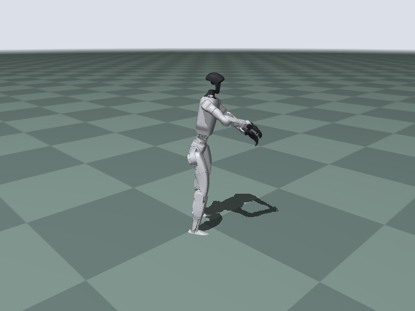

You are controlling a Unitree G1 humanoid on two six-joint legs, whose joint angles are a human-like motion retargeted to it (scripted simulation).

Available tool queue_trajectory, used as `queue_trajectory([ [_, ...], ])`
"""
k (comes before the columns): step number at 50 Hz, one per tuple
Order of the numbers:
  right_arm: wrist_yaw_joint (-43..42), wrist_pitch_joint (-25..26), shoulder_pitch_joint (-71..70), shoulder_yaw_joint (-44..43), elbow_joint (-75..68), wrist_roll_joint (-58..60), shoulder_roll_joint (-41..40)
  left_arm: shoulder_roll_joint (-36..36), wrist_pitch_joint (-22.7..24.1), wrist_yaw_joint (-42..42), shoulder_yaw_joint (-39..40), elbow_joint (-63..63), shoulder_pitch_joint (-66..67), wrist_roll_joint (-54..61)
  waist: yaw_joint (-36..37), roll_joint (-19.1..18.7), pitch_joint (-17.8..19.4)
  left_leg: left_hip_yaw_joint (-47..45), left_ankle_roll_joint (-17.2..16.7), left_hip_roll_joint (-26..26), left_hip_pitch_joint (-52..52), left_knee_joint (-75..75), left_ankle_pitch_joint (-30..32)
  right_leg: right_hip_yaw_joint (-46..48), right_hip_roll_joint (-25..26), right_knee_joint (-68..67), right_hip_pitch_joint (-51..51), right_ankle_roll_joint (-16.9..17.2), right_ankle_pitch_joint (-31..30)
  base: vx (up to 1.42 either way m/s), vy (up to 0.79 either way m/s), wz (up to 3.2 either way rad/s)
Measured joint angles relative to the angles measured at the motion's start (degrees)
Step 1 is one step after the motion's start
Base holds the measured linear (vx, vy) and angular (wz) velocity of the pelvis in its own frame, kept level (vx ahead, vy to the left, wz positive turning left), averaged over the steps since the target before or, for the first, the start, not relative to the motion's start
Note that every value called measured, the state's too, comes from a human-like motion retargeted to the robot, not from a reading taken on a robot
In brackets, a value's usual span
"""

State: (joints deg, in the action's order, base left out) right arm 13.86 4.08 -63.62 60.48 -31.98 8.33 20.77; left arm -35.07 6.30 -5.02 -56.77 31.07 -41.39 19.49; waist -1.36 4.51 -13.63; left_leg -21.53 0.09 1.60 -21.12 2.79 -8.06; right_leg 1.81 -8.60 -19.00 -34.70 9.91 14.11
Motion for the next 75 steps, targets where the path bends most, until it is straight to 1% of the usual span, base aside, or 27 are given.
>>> queue_trajectory([
  [3, 1.0, 0.4, 0.3, -0.3, -3.5, -1.1, -1.3, 2.8, 0.3, -2.8, 2.5, 2.0, 0.0, 0.2, 0.3, -0.3, 0.3, 0.0, -0.2, 0.2, -0.2, 0.0, 0.2, 0.3, 0.1, 0.2, 0.0, -0.2, -0.2, 0.0, 0.0, 0.0],
  [6, -0.1, -0.1, 0.9, -0.9, -4.1, -2.0, -1.5, 4.2, 0.7, -5.9, 4.7, 2.4, 0.6, -0.8, 0.2, -0.8, 0.5, 0.1, -0.3, 0.3, -0.3, 0.0, 0.3, 0.5, 0.2, 0.4, 0.0, -0.3, -0.2, 0.0, 0.0, 0.0],
  [12, -4.4, -2.3, 2.5, -1.9, -0.6, -1.8, -0.4, 4.1, 2.0, -11.3, 6.8, 0.2, 1.9, -5.0, -0.3, -1.8, 0.5, 0.0, 0.0, 0.3, -0.1, 0.0, 0.1, 0.2, 0.2, 0.0, 0.0, -0.2, 0.0, 0.0, 0.0, 0.0],
  [20, -9.6, -4.5, 2.1, -3.6, 4.9, 2.4, 0.0, 3.7, 3.3, -17.2, 7.5, -1.9, 1.5, -10.9, -1.0, -2.5, 0.5, -0.9, 0.8, -0.2, 0.6, 0.0, -0.5, -1.3, 0.1, -1.4, -0.6, -0.1, 0.3, 0.0, 0.0, 0.0],
  [30, -13.1, -4.8, 0.4, -5.8, -1.3, 4.2, -4.2, 6.5, 4.8, -24.0, 8.9, 0.2, 0.6, -12.5, -0.9, -3.2, 1.3, -2.1, 1.3, -0.4, 0.5, 0.0, -0.8, -2.7, 0.4, -0.7, -1.2, -0.1, -0.9, 0.0, 0.0, 0.0],
  [37, -17.4, -5.9, 2.6, -7.5, -2.9, 4.5, -4.8, 8.6, 6.1, -28.9, 10.3, 0.4, 2.6, -12.9, -0.9, -3.4, 1.6, -2.5, 1.7, -0.5, 0.3, 0.0, -0.9, -3.2, 0.5, 0.0, -1.5, -0.1, -1.5, 0.0, 0.0, 0.0],
  [42, -20.4, -6.9, 4.3, -7.6, -1.4, 6.3, -4.3, 8.2, 6.4, -29.8, 9.4, 1.0, 3.8, -14.3, -1.3, -3.6, 1.6, -2.7, 2.0, -0.7, 0.3, 0.0, -1.0, -3.5, 0.4, 0.1, -1.6, 0.2, -1.8, 0.0, 0.0, 0.0],
  [48, -21.6, -7.4, 5.1, -6.7, 2.2, 7.7, -4.3, 5.3, 6.4, -28.8, 9.3, 3.7, 3.5, -12.9, -1.8, -4.1, 1.3, -3.1, 2.1, -1.0, 0.4, 0.0, -1.0, -4.1, 0.3, 0.4, -1.7, 0.4, -2.4, 0.0, 0.0, 0.0],
  [52, -20.6, -6.7, 2.0, -5.9, 3.0, 8.3, -6.1, 3.4, 6.3, -26.3, 9.0, 8.3, -0.3, -10.4, -2.0, -4.7, 0.8, -3.1, 2.1, -1.1, 0.1, 0.1, -0.7, -4.3, 0.3, 1.0, -1.8, 0.2, -3.3, 0.0, 0.0, 0.0],
  [56, -19.0, -6.1, -1.2, -5.0, 1.5, 8.6, -8.0, 2.8, 6.3, -22.0, 7.4, 13.0, -4.2, -8.7, -2.2, -5.2, 0.6, -2.9, 2.2, -0.9, -0.5, 0.1, -0.3, -4.3, 0.4, 2.1, -1.9, 0.0, -4.4, 0.0, 0.0, 0.0],
  [60, -18.1, -6.5, -2.3, -5.0, 1.1, 8.8, -8.2, 2.6, 6.7, -19.1, 6.3, 14.5, -6.1, -9.3, -2.0, -5.6, 0.6, -2.7, 2.2, -0.8, -1.1, 0.1, 0.1, -4.1, 0.6, 3.5, -1.8, -0.1, -5.2, 0.0, 0.0, 0.0],
  [64, -17.3, -7.5, -0.4, -6.1, 2.5, 8.7, -6.1, 2.4, 7.5, -19.0, 6.8, 12.2, -6.0, -11.5, -1.6, -5.7, 0.7, -2.3, 2.0, -0.7, -1.7, 0.1, 0.3, -3.6, 0.5, 4.7, -1.6, -0.2, -5.2, 0.0, 0.0, 0.0],
  [68, -16.5, -8.5, 2.9, -7.7, 4.6, 8.8, -2.9, 4.4, 8.0, -20.3, 8.5, 7.1, -3.0, -14.2, -1.1, -5.5, 0.8, -2.0, 1.9, -0.7, -2.0, 0.1, 0.3, -3.2, 0.4, 5.5, -1.4, -0.5, -4.7, 0.0, 0.0, 0.0],
  [75, -18.7, -10.7, 9.1, -11.8, 12.8, 8.7, 1.7, 8.3, 8.2, -26.2, 15.0, -2.6, 5.0, -19.8, -0.5, -4.9, 0.5, -1.7, 2.1, -0.7, -2.1, 0.1, 0.4, -2.9, 0.4, 5.9, -1.2, -1.5, -3.7, 0.0, 0.0, 0.0],
])
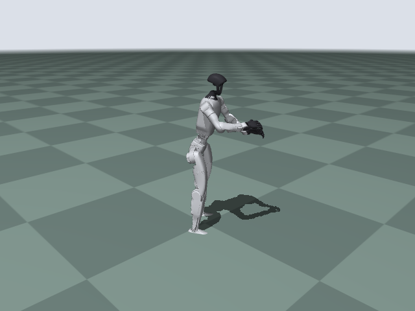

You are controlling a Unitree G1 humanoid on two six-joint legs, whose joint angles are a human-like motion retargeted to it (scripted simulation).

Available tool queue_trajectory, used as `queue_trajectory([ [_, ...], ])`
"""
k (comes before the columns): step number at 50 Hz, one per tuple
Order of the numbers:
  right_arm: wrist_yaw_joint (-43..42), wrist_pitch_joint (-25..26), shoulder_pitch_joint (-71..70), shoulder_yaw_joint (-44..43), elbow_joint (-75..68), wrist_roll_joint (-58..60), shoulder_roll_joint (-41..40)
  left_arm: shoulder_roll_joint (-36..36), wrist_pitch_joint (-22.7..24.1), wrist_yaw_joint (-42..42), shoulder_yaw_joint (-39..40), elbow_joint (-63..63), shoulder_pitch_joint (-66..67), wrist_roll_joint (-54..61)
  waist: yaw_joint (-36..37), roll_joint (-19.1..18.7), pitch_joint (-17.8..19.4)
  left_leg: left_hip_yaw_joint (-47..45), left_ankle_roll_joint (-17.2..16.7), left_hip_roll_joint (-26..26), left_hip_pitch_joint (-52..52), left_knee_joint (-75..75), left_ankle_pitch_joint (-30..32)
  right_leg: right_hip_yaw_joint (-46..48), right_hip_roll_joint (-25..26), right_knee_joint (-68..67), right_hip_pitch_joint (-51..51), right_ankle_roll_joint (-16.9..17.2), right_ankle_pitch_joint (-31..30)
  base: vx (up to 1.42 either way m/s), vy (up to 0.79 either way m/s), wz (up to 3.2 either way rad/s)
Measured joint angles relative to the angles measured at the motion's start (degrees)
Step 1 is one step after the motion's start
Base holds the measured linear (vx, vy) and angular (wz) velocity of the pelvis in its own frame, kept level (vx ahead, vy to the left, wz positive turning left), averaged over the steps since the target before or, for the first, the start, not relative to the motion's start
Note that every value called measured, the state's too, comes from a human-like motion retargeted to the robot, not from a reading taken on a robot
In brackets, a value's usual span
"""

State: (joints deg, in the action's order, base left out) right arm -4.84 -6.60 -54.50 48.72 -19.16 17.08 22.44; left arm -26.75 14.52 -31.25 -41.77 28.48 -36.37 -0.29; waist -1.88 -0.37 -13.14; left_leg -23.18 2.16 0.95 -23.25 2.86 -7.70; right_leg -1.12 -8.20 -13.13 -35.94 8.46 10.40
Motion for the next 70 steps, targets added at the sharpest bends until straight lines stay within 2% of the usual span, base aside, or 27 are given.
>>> queue_trajectory([
  [10, -6.8, -3.8, 16.0, -7.1, 19.0, -0.4, 6.0, 3.7, -0.6, -7.8, 10.7, -11.4, 15.4, -5.5, -1.2, 0.5, -0.3, 0.3, 1.0, -0.1, 1.1, -0.1, -0.6, -0.7, 0.1, -2.1, -0.1, -1.1, 2.2, 0.0, 0.0, 0.0],
  [18, -5.1, -3.8, 26.9, -7.2, 19.4, -2.9, 7.2, 5.2, -1.7, -5.9, 12.8, -12.3, 25.4, -4.4, -1.9, 0.5, -0.2, 0.4, 2.1, -0.4, 3.4, -0.3, -1.8, -1.7, 0.2, -4.8, 0.6, -1.4, 4.1, 0.0, 0.0, 0.0],
  [26, -1.5, -1.5, 24.3, -2.9, 5.5, -2.1, 2.9, 4.5, -2.2, -0.2, 7.2, -11.9, 29.1, -4.3, -0.8, -0.1, 0.0, -0.3, 3.0, -0.3, 5.3, -0.4, -2.7, -2.5, 0.7, -5.5, 1.7, -1.3, 4.1, 0.0, 0.0, 0.0],
  [32, -3.0, -1.4, 22.9, -3.3, 0.5, -2.5, 0.1, 2.9, -1.3, 2.4, 5.8, -15.0, 30.8, -3.7, 0.3, 0.1, -0.1, -0.6, 3.3, -0.3, 5.8, -0.5, -2.8, -2.4, 0.7, -5.0, 2.3, -1.3, 3.9, 0.0, 0.0, 0.0],
  [40, -9.1, -3.5, 23.1, -6.7, 8.5, -3.2, -0.1, 0.5, 0.8, 1.5, 9.4, -23.8, 31.1, -2.9, 1.2, 1.4, -1.7, 0.1, 3.6, -0.2, 5.9, -1.9, -3.3, -1.4, 0.4, -4.5, 3.5, -1.8, 4.1, 0.0, 0.0, 0.0],
  [49, -15.5, -4.9, 23.9, -9.0, 18.2, -4.2, -0.2, 2.0, 2.7, -4.0, 11.9, -29.2, 28.5, -0.5, 1.6, 2.9, -3.2, 1.7, 4.1, 0.3, 5.9, -5.2, -5.0, -0.7, 0.2, -4.5, 5.3, -2.7, 4.6, 0.0, 0.0, 0.0],
  [70, -13.6, -5.7, 27.9, -8.2, 17.9, -14.1, -4.1, 6.3, 1.7, -8.6, 10.7, -27.2, 30.1, -0.9, 1.6, 3.8, -1.7, 4.4, 4.4, 2.0, 7.5, -14.8, -10.8, -0.3, 0.5, -5.4, 11.3, -4.2, 7.7, 0.0, 0.0, 0.0],
])
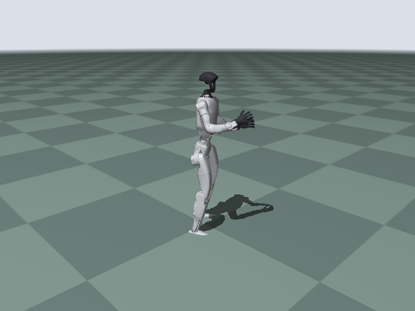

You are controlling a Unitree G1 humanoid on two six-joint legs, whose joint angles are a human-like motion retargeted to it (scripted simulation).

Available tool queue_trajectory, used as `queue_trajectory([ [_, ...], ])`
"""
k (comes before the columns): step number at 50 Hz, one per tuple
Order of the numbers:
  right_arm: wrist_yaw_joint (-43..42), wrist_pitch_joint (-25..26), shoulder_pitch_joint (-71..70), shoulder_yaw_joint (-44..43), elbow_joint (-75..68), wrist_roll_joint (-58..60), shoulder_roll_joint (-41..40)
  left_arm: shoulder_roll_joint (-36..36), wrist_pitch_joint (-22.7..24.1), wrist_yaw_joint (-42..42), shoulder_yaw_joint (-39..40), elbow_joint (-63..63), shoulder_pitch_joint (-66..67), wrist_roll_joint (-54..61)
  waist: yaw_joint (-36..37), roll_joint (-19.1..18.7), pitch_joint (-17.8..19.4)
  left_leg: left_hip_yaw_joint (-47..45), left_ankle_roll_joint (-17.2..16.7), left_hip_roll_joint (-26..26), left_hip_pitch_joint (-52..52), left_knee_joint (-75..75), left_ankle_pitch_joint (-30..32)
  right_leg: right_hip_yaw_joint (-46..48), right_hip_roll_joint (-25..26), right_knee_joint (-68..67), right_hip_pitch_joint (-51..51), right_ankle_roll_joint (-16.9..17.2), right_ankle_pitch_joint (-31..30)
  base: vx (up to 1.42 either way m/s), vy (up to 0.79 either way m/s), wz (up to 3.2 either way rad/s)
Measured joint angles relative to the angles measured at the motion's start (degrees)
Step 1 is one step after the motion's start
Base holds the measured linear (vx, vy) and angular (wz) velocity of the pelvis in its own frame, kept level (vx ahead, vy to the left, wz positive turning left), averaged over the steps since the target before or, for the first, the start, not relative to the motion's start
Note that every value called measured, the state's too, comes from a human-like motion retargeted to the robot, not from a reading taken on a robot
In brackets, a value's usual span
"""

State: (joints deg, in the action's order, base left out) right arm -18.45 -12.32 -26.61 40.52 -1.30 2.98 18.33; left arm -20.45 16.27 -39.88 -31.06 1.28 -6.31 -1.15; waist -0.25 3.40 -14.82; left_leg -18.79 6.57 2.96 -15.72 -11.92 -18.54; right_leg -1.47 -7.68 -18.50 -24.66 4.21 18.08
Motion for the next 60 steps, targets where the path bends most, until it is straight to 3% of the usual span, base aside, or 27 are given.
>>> queue_trajectory([
  [26, 2.1, 0.9, 2.5, -0.3, -0.6, -6.0, -1.3, 0.2, -2.2, 2.4, -0.2, 0.4, 0.4, 2.7, 1.2, -0.8, 2.4, 1.6, 0.0, 2.0, 1.4, -7.4, -4.3, 1.1, 1.0, 1.1, 5.9, -1.4, 1.3, 0.0, 0.0, 0.0],
  [45, 2.9, -0.1, 4.6, 0.9, -2.4, -4.5, 0.4, -2.9, -3.0, 5.2, -2.2, 1.3, 4.2, -5.2, 1.7, -0.2, 4.0, 2.5, -0.1, 0.9, 3.5, -5.1, -3.5, 2.9, -0.1, 0.8, 7.5, -1.6, 2.3, 0.0, 0.0, 0.0],
  [60, 9.6, 1.5, 6.0, 1.8, -5.9, -3.1, 0.3, -3.6, -4.4, 10.6, -2.5, 3.5, 7.0, -8.3, 2.8, -0.1, 5.1, 3.7, -0.1, 0.4, 5.3, -3.1, -2.3, 4.5, -0.5, 1.8, 9.7, -1.9, 2.2, 0.0, 0.0, 0.0],
])
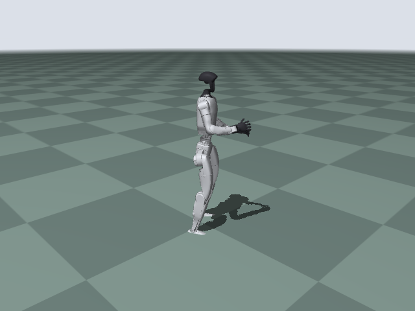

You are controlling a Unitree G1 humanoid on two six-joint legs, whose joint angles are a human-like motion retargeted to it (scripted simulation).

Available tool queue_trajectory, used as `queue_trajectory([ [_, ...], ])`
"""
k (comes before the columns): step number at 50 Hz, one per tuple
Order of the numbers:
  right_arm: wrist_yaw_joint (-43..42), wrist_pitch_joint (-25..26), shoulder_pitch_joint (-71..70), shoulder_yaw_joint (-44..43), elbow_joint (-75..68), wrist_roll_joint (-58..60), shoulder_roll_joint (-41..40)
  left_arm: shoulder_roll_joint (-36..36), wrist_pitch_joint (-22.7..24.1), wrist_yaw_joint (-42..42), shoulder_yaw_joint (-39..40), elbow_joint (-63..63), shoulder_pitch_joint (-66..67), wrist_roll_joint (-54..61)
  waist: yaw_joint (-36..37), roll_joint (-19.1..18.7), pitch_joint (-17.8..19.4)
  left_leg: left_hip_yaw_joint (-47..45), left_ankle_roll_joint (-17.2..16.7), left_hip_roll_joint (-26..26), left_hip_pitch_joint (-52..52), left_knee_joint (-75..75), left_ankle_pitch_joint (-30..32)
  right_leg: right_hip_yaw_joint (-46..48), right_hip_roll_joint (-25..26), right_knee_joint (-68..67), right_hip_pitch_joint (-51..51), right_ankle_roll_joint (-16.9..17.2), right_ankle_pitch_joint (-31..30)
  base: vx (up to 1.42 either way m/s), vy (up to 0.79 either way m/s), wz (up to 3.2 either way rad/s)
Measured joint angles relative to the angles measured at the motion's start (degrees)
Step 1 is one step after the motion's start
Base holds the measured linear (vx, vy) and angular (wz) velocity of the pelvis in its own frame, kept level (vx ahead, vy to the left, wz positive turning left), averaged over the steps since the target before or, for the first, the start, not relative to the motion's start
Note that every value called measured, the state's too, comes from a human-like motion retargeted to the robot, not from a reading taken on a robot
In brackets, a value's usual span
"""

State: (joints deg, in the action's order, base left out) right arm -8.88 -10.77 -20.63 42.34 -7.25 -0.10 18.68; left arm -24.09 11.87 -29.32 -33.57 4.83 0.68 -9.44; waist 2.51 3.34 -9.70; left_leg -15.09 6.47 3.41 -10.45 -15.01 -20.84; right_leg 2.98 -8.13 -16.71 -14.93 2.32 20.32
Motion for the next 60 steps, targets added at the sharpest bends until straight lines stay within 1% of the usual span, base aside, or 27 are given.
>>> queue_trajectory([
  [5, 2.7, 0.8, 0.4, -0.5, -0.3, 0.9, 0.2, -0.7, -0.4, 3.1, 0.8, 0.1, 0.4, -0.5, 0.5, -0.2, 0.4, 0.6, -0.3, -0.1, 0.9, 0.6, 0.4, 0.8, -0.1, 0.8, 1.5, 0.0, 0.1, 0.0, 0.0, 0.0],
  [12, 4.3, 1.7, 0.6, -4.8, -0.6, 2.2, 1.3, -2.7, -0.3, 6.5, 5.8, -3.2, 0.7, 0.2, 0.7, -0.4, 0.4, 1.3, -0.9, -0.3, 2.4, 1.5, 1.0, 2.0, -0.3, 2.1, 3.7, -0.1, 0.1, 0.0, 0.0, 0.0],
  [22, -0.7, 1.7, 3.3, -16.0, 5.4, 4.6, 3.1, -2.7, 0.2, 6.6, 15.2, -7.1, -0.2, 2.9, 0.1, -0.7, 0.7, 1.7, -1.8, -0.5, 4.6, 2.9, 1.6, 3.4, -0.6, 3.5, 6.7, 0.1, -0.1, 0.0, 0.0, 0.0],
  [28, -3.0, 2.6, 3.9, -19.5, 7.3, 6.2, 2.6, -1.8, 0.2, 6.2, 17.7, -7.4, -1.2, 4.6, 0.1, -0.3, 1.2, 1.7, -2.0, -0.6, 5.9, 3.0, 1.5, 3.7, -0.7, 4.2, 8.5, 0.3, -0.1, 0.0, 0.0, 0.0],
  [33, -2.0, 3.8, 2.0, -19.0, 6.7, 6.5, 2.7, -1.7, -0.6, 6.9, 17.5, -6.8, -2.2, 5.7, 0.4, 0.1, 1.7, 1.7, -2.0, -0.6, 6.9, 2.6, 1.1, 3.7, -0.8, 4.6, 9.9, 0.4, -0.1, 0.0, 0.0, 0.0],
  [40, 0.7, 5.4, -3.8, -14.6, 2.6, 4.7, 1.7, -2.8, -1.7, 7.7, 15.5, -6.3, -4.0, 6.9, 1.1, 0.5, 2.8, 1.8, -1.9, -0.6, 8.2, 1.7, 0.3, 3.4, -0.8, 4.6, 11.6, 0.5, 0.3, 0.0, 0.0, 0.0],
  [51, 0.1, 5.6, -10.1, -9.8, -3.4, 3.1, 0.8, -3.9, -2.2, 4.7, 13.5, -4.4, -4.9, 8.1, 2.4, 1.1, 5.0, 2.0, -2.0, -0.4, 9.4, -0.2, -1.3, 3.1, -0.8, 3.7, 13.3, 0.5, 1.9, 0.0, 0.0, 0.0],
  [55, -0.9, 5.6, -10.7, -9.1, -6.3, 2.9, 0.6, -3.8, -2.1, 2.3, 14.7, -2.0, -3.2, 9.2, 3.1, 1.6, 5.8, 2.1, -2.2, -0.2, 9.4, -0.8, -1.7, 3.1, -0.7, 3.5, 13.5, 0.5, 2.4, 0.0, 0.0, 0.0],
  [60, -3.6, 4.6, -7.1, -9.5, -10.5, 3.2, 2.1, -3.1, -1.9, -2.9, 19.2, 3.6, 0.2, 11.2, 3.3, 2.8, 6.7, 1.7, -2.6, 0.0, 9.4, -1.2, -2.0, 3.2, -0.6, 3.3, 13.5, 0.6, 3.1, 0.0, 0.0, 0.0],
])
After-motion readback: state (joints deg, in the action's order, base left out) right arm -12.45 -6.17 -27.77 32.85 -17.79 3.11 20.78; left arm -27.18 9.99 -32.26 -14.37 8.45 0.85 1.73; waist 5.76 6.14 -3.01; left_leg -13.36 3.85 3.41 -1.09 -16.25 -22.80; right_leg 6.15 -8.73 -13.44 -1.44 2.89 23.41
